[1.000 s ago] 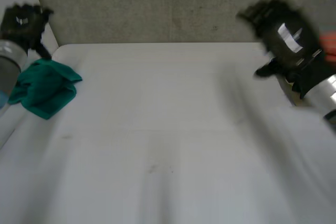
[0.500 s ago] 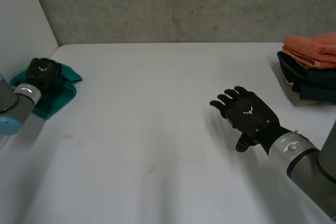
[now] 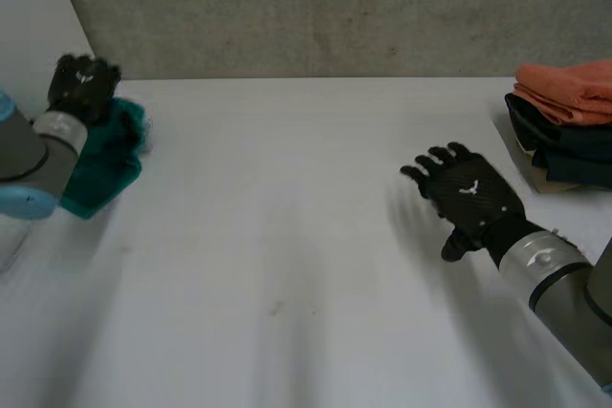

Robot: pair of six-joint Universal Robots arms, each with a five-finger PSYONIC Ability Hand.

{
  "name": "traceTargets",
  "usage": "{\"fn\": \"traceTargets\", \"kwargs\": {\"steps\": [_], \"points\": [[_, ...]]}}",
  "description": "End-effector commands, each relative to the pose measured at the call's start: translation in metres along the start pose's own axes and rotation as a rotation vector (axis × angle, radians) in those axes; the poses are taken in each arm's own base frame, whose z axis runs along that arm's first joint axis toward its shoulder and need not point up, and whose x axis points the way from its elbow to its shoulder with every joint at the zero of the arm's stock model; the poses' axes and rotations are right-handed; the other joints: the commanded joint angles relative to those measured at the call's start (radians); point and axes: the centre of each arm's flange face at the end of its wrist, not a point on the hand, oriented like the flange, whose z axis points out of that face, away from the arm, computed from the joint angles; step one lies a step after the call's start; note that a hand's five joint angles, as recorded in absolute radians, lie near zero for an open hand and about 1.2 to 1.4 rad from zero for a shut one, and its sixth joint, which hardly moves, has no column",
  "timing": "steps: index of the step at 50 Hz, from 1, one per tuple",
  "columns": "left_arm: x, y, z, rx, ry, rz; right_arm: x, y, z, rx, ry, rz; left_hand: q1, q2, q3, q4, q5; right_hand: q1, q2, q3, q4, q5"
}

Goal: Fold the laundry.

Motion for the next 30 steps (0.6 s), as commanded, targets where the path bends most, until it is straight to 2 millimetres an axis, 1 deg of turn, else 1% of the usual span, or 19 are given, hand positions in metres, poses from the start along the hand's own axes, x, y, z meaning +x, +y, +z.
{"fn": "traceTargets", "kwargs": {"steps": [1, 3, 4, 5, 7, 8, 11, 12, 13, 14, 15, 17, 18, 19, 22, 23, 26, 27, 30], "points": [[0.056, -0.112, -0.068, 0.079, 0.189, -0.257, 0.03, -0.013, 0.0, 0.028, 0.138, 0.145, 0.287, 0.199, 0.205, 0.199, 0.25, -0.061, -0.038, -0.042, -0.044, -0.046], [0.073, -0.134, -0.089, 0.085, 0.251, -0.324, 0.036, -0.013, 0.0, 0.038, 0.154, 0.213, 0.287, 0.199, 0.205, 0.199, 0.25, -0.061, -0.038, -0.042, -0.044, -0.046], [0.092, -0.153, -0.114, 0.085, 0.324, -0.394, 0.037, -0.014, -0.001, 0.044, 0.157, 0.229, 0.287, 0.199, 0.205, 0.199, 0.25, -0.061, -0.038, -0.042, -0.044, -0.046], [0.102, -0.16, -0.126, 0.082, 0.363, -0.423, 0.038, -0.016, -0.001, 0.052, 0.159, 0.24, 0.287, 0.199, 0.205, 0.199, 0.25, -0.061, -0.038, -0.042, -0.044, -0.046], [0.118, -0.168, -0.144, 0.072, 0.429, -0.464, 0.041, -0.021, -0.003, 0.069, 0.164, 0.26, 0.287, 0.199, 0.205, 0.199, 0.25, -0.061, -0.038, -0.042, -0.044, -0.046], [0.141, -0.171, -0.164, 0.052, 0.509, -0.501, 0.041, -0.022, -0.003, 0.073, 0.165, 0.263, 0.287, 0.199, 0.205, 0.199, 0.25, -0.061, -0.038, -0.042, -0.044, -0.046], [0.171, -0.174, -0.19, 0.023, 0.621, -0.523, 0.042, -0.023, -0.003, 0.076, 0.166, 0.261, 0.287, 0.199, 0.205, 0.199, 0.25, -0.061, -0.038, -0.042, -0.044, -0.046], [0.19, -0.175, -0.206, 0.01, 0.685, -0.515, 0.041, -0.023, -0.003, 0.076, 0.165, 0.26, 0.287, 0.199, 0.205, 0.199, 0.25, -0.061, -0.038, -0.042, -0.044, -0.046], [0.202, -0.176, -0.215, 0.008, 0.724, -0.505, 0.042, -0.023, -0.003, 0.077, 0.167, 0.258, -0.021, -0.108, -0.103, -0.109, -0.057, -0.061, -0.038, -0.042, -0.044, -0.046], [0.205, -0.176, -0.218, 0.008, 0.731, -0.501, 0.041, -0.023, -0.003, 0.073, 0.165, 0.258, -0.163, -0.251, -0.245, -0.251, -0.2, -0.061, -0.038, -0.042, -0.044, -0.046], [0.214, -0.179, -0.226, 0.017, 0.758, -0.476, 0.041, -0.022, -0.002, 0.07, 0.164, 0.258, -0.65, -0.738, -0.732, -0.738, -0.687, -0.061, -0.038, -0.042, -0.044, -0.046], [0.217, -0.183, -0.229, 0.034, 0.766, -0.445, 0.041, -0.023, -0.002, 0.069, 0.163, 0.253, -0.763, -0.851, -0.845, -0.851, -0.8, -0.061, -0.038, -0.042, -0.044, -0.046], [0.215, -0.184, -0.228, 0.04, 0.76, -0.436, 0.041, -0.022, -0.002, 0.065, 0.16, 0.246, -0.79, -0.878, -0.872, -0.878, -0.826, -0.061, -0.038, -0.042, -0.044, -0.046], [0.212, -0.185, -0.226, 0.046, 0.742, -0.414, 0.04, -0.023, -0.002, 0.065, 0.157, 0.241, -0.883, -0.971, -0.965, -0.971, -0.92, -0.061, -0.038, -0.042, -0.044, -0.046], [0.203, -0.189, -0.223, 0.057, 0.697, -0.396, 0.04, -0.024, -0.001, 0.069, 0.156, 0.224, -0.901, -0.989, -0.984, -0.99, -0.938, -0.061, -0.038, -0.042, -0.044, -0.046], [0.192, -0.192, -0.218, 0.068, 0.655, -0.395, 0.04, -0.025, -0.001, 0.069, 0.157, 0.217, -0.896, -0.984, -0.978, -0.984, -0.932, -0.061, -0.038, -0.042, -0.044, -0.046], [0.172, -0.194, -0.207, 0.074, 0.582, -0.394, 0.04, -0.027, -0.001, 0.064, 0.155, 0.189, -0.881, -0.969, -0.963, -0.969, -0.918, -0.061, -0.038, -0.042, -0.044, -0.046], [0.162, -0.19, -0.199, 0.066, 0.539, -0.396, 0.04, -0.027, -0.001, 0.054, 0.151, 0.181, -0.881, -0.969, -0.963, -0.969, -0.918, -0.061, -0.038, -0.042, -0.044, -0.046], [0.144, -0.178, -0.188, 0.036, 0.464, -0.392, 0.038, -0.031, -0.007, -0.007, 0.123, 0.126, -0.872, -0.96, -0.954, -0.96, -0.909, -0.061, -0.038, -0.042, -0.044, -0.046]]}}
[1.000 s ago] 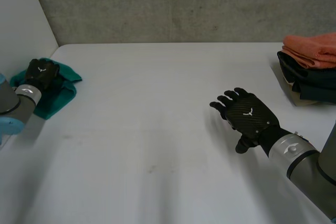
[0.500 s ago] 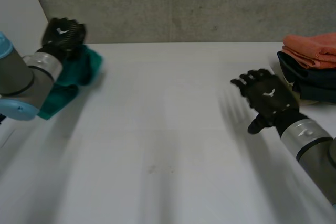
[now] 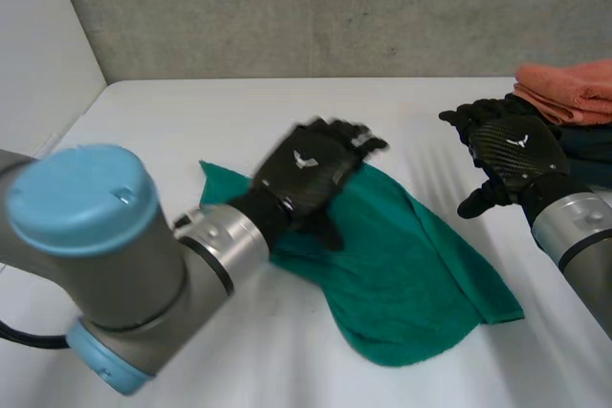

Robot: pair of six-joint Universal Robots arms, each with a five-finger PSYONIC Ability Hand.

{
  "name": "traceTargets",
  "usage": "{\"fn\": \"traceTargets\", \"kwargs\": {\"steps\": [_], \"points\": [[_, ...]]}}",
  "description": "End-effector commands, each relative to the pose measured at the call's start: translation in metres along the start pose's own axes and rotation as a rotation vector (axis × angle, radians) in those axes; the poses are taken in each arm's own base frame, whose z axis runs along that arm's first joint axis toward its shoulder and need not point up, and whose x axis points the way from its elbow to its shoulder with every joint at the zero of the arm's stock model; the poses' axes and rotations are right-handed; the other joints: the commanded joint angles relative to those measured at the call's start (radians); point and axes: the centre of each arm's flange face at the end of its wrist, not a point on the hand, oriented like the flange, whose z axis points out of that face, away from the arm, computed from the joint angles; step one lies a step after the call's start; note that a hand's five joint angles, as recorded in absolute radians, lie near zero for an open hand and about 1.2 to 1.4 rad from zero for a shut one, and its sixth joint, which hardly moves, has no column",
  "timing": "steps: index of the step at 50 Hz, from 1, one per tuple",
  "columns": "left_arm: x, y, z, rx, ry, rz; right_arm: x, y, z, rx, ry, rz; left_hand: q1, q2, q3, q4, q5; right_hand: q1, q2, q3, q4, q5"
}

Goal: Fold the laundry.

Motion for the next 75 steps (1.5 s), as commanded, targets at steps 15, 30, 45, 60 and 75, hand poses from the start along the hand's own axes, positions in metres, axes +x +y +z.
{"fn": "traceTargets", "kwargs": {"steps": [15, 30, 45, 60, 75], "points": [[-0.128, 0.09, 0.001, -0.3, -0.311, 0.122, -0.014, 0.009, -0.033, -0.342, -0.167, -0.217, 0.037, 0.031, 0.028, 0.035, 0.037, -0.061, -0.038, -0.042, -0.044, -0.046], [-0.13, 0.106, 0.012, -0.338, -0.296, 0.205, -0.048, 0.019, 0.038, -0.1, -0.283, -0.28, 0.072, 0.067, 0.063, 0.07, 0.072, -0.061, -0.038, -0.042, -0.044, -0.046], [-0.106, 0.133, 0.037, -0.367, -0.207, 0.21, -0.094, 0.03, 0.114, -0.015, -0.415, -0.223, 0.574, 0.568, 0.565, 0.571, 0.574, -0.061, -0.038, -0.042, -0.044, -0.046], [-0.111, 0.11, 0.03, -0.372, -0.288, 0.226, -0.11, 0.05, 0.155, -0.067, -0.517, -0.045, 1.17, 1.164, 1.161, 1.167, 1.17, 0.166, 0.189, 0.185, 0.184, 0.182], [-0.109, 0.076, 0.014, -0.336, -0.323, 0.246, -0.125, 0.062, 0.154, -0.097, -0.533, -0.035, 1.17, 1.164, 1.161, 1.167, 1.17, 1.16, 1.183, 1.18, 1.178, 1.176]]}}
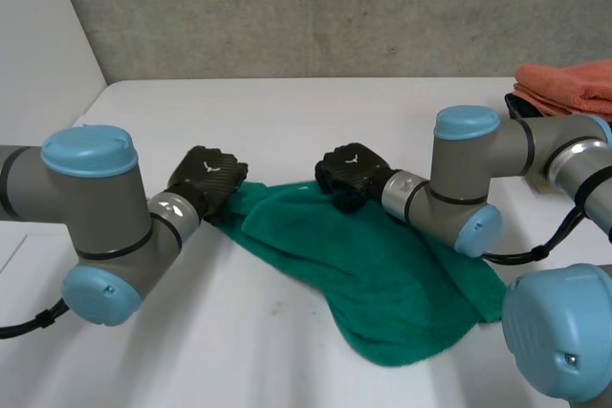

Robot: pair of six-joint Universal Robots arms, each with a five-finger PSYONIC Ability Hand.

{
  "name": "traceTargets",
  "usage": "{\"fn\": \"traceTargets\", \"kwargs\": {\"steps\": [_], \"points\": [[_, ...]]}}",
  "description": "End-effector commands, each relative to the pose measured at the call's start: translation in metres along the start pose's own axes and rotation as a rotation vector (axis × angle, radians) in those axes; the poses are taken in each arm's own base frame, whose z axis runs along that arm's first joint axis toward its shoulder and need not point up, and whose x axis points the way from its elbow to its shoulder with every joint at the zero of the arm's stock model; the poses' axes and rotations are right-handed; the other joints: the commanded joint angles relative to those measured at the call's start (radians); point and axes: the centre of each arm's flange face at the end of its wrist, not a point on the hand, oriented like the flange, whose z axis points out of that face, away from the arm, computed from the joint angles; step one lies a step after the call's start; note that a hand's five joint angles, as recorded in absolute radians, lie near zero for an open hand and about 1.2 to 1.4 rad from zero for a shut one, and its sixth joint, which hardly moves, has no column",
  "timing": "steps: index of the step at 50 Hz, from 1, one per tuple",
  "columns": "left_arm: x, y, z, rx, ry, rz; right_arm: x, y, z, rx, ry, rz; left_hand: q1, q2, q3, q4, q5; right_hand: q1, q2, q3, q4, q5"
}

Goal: Fold the laundry.

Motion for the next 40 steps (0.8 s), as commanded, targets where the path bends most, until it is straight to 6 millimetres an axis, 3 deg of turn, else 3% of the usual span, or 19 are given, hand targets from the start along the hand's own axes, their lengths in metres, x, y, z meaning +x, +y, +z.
{"fn": "traceTargets", "kwargs": {"steps": [1, 5, 7, 11, 14, 15, 21, 22, 26, 33, 40], "points": [[-0.007, -0.011, 0.0, 0.037, -0.022, 0.008, 0.002, -0.02, -0.005, 0.033, 0.025, -0.023, 0.245, 0.2, 0.203, 0.201, 0.239, 0.284, 0.26, 0.27, 0.275, 0.282], [-0.019, -0.034, -0.004, 0.103, -0.058, 0.012, 0.014, -0.069, -0.028, 0.096, 0.111, -0.055, 0.245, 0.2, 0.203, 0.201, 0.239, 0.284, 0.26, 0.27, 0.275, 0.282], [-0.027, -0.05, -0.011, 0.149, -0.082, 0.011, 0.016, -0.084, -0.04, 0.11, 0.141, -0.066, 0.245, 0.2, 0.203, 0.201, 0.239, 0.284, 0.26, 0.27, 0.275, 0.282], [-0.041, -0.075, -0.027, 0.22, -0.124, 0.014, 0.028, -0.134, -0.085, 0.191, 0.234, -0.124, 0.245, 0.2, 0.203, 0.201, 0.239, 0.284, 0.26, 0.27, 0.275, 0.282], [-0.048, -0.091, -0.043, 0.264, -0.149, 0.012, 0.037, -0.148, -0.111, 0.194, 0.281, -0.161, 0.245, 0.2, 0.203, 0.201, 0.239, 0.284, 0.26, 0.27, 0.275, 0.282], [-0.049, -0.093, -0.047, 0.271, -0.152, 0.01, 0.042, -0.151, -0.128, 0.172, 0.311, -0.192, 0.245, 0.2, 0.203, 0.201, 0.239, 0.284, 0.26, 0.27, 0.275, 0.282], [-0.052, -0.102, -0.079, 0.306, -0.158, -0.032, 0.049, -0.147, -0.184, 0.022, 0.394, -0.299, 0.245, 0.2, 0.203, 0.201, 0.239, 0.284, 0.26, 0.27, 0.275, 0.282], [-0.051, -0.098, -0.083, 0.294, -0.156, -0.041, 0.044, -0.141, -0.195, -0.047, 0.386, -0.311, 0.245, 0.2, 0.203, 0.201, 0.239, 0.284, 0.26, 0.27, 0.275, 0.282], [-0.045, -0.08, -0.085, 0.231, -0.144, -0.063, 0.021, -0.115, -0.21, -0.234, 0.292, -0.34, 0.245, 0.2, 0.203, 0.201, 0.239, 0.284, 0.26, 0.27, 0.275, 0.282], [-0.033, -0.045, -0.085, 0.11, -0.129, -0.093, -0.005, -0.062, -0.218, -0.458, 0.165, -0.403, 0.245, 0.2, 0.203, 0.201, 0.239, 0.284, 0.26, 0.27, 0.275, 0.282], [-0.009, -0.004, -0.057, -0.03, -0.055, -0.132, -0.002, -0.038, -0.203, -0.456, 0.205, -0.41, 0.245, 0.2, 0.203, 0.201, 0.239, 0.284, 0.26, 0.27, 0.275, 0.282]]}}
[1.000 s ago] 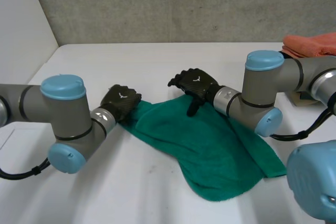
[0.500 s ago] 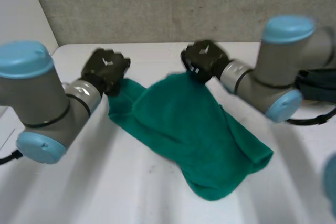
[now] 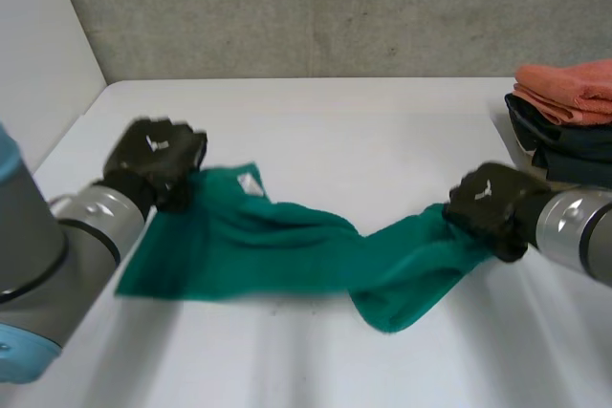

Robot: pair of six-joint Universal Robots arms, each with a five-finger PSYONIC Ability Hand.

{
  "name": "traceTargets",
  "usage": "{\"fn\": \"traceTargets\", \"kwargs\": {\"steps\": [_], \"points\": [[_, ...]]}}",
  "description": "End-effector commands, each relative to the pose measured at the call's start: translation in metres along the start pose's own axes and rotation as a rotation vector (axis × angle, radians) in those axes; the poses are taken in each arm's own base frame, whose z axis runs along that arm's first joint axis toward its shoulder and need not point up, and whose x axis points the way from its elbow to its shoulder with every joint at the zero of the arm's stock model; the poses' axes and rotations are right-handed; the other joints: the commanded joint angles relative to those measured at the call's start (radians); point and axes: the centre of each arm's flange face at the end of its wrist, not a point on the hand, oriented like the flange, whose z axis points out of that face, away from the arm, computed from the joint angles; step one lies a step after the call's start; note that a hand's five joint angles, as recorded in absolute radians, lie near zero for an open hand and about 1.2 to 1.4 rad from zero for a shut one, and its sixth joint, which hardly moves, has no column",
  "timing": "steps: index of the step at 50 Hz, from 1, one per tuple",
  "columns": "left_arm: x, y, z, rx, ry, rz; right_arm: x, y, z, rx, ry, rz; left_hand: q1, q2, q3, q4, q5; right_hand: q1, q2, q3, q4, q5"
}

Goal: Fold the laundry.

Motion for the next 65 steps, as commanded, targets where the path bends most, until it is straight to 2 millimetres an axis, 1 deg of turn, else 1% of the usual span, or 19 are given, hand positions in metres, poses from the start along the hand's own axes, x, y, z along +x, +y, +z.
{"fn": "traceTargets", "kwargs": {"steps": [1, 8, 9, 14, 15, 16, 17, 21, 24, 25, 27, 33, 36, 40, 47, 48, 52, 63, 65], "points": [[0.02, 0.041, 0.021, -0.128, 0.056, -0.026, -0.01, 0.018, 0.03, -0.008, 0.045, 0.002, 0.245, 0.199, 0.202, 0.197, 0.239, 0.277, 0.22, 0.205, 0.196, 0.237], [0.014, 0.039, 0.069, -0.083, 0.011, -0.02, 0.007, 0.018, 0.056, 0.075, 0.175, 0.116, 0.245, 0.199, 0.202, 0.197, 0.239, 0.277, 0.22, 0.205, 0.196, 0.237], [0.01, 0.036, 0.085, -0.046, -0.02, -0.009, 0.011, 0.018, 0.063, 0.099, 0.218, 0.14, 0.245, 0.199, 0.202, 0.197, 0.239, 0.277, 0.22, 0.205, 0.196, 0.237], [-0.002, 0.036, 0.127, 0.043, -0.123, -0.008, 0.019, 0.025, 0.083, 0.121, 0.331, 0.173, 0.245, 0.199, 0.202, 0.197, 0.239, 0.277, 0.22, 0.205, 0.196, 0.237], [-0.003, 0.037, 0.131, 0.052, -0.131, -0.006, 0.02, 0.027, 0.085, 0.115, 0.345, 0.174, 0.205, 0.158, 0.162, 0.156, 0.199, 0.277, 0.22, 0.205, 0.196, 0.237], [-0.003, 0.037, 0.134, 0.06, -0.136, -0.006, 0.02, 0.03, 0.089, 0.11, 0.365, 0.18, 0.068, 0.021, 0.025, 0.019, 0.062, 0.277, 0.22, 0.205, 0.196, 0.237], [-0.004, 0.038, 0.136, 0.065, -0.14, -0.008, 0.02, 0.031, 0.091, 0.107, 0.376, 0.182, -0.274, -0.32, -0.317, -0.322, -0.28, 0.277, 0.22, 0.205, 0.196, 0.237], [0.004, 0.046, 0.128, 0.03, -0.118, -0.009, 0.015, 0.038, 0.095, 0.082, 0.377, 0.188, -0.977, -1.023, -1.02, -1.025, -0.983, 0.277, 0.22, 0.205, 0.196, 0.237], [0.001, 0.036, 0.111, 0.033, -0.112, -0.007, 0.01, 0.042, 0.097, 0.074, 0.361, 0.191, -0.967, -1.013, -1.01, -1.016, -0.973, 0.277, 0.22, 0.205, 0.196, 0.237], [-0.003, 0.026, 0.095, 0.044, -0.113, -0.009, 0.009, 0.042, 0.097, 0.073, 0.358, 0.191, -0.952, -0.999, -0.995, -1.001, -0.959, 0.277, 0.22, 0.205, 0.196, 0.237], [-0.004, 0.018, 0.078, 0.054, -0.106, -0.007, 0.008, 0.043, 0.097, 0.069, 0.356, 0.192, -0.938, -0.984, -0.981, -0.986, -0.944, 0.277, 0.22, 0.205, 0.196, 0.237], [0.007, 0.012, 0.016, 0.063, 0.008, 0.003, 0.009, 0.043, 0.096, 0.07, 0.357, 0.192, -0.824, -0.87, -0.867, -0.872, -0.83, 0.277, 0.22, 0.205, 0.196, 0.237], [0.009, 0.018, -0.002, 0.038, 0.036, 0.004, 0.012, 0.043, 0.096, 0.071, 0.367, 0.193, -0.809, -0.855, -0.851, -0.857, -0.815, 0.277, 0.22, 0.205, 0.196, 0.237], [0.011, 0.05, -0.022, -0.09, 0.076, 0.007, 0.014, 0.042, 0.097, 0.075, 0.374, 0.195, -0.77, -0.817, -0.813, -0.819, -0.776, 0.277, 0.22, 0.205, 0.196, 0.237], [0.022, 0.076, -0.027, -0.171, 0.151, 0.054, 0.012, 0.043, 0.098, 0.069, 0.367, 0.194, -0.77, -0.817, -0.813, -0.819, -0.776, 0.277, 0.22, 0.205, 0.196, 0.237], [0.025, 0.084, -0.023, -0.193, 0.169, 0.057, 0.011, 0.043, 0.099, 0.067, 0.364, 0.195, -0.764, -0.811, -0.807, -0.813, -0.771, 0.277, 0.22, 0.205, 0.196, 0.237], [0.026, 0.096, -0.009, -0.202, 0.175, 0.055, 0.009, 0.045, 0.098, 0.06, 0.356, 0.198, -0.703, -0.75, -0.746, -0.752, -0.709, 0.277, 0.22, 0.205, 0.196, 0.237], [0.028, 0.111, 0.026, -0.151, 0.165, 0.063, 0.004, 0.046, 0.096, 0.052, 0.345, 0.2, -0.483, -0.529, -0.526, -0.531, -0.489, 0.277, 0.22, 0.205, 0.196, 0.237], [0.031, 0.114, 0.031, -0.151, 0.179, 0.063, 0.004, 0.047, 0.096, 0.049, 0.344, 0.201, -0.336, -0.383, -0.379, -0.385, -0.343, 0.277, 0.22, 0.205, 0.196, 0.237]]}}
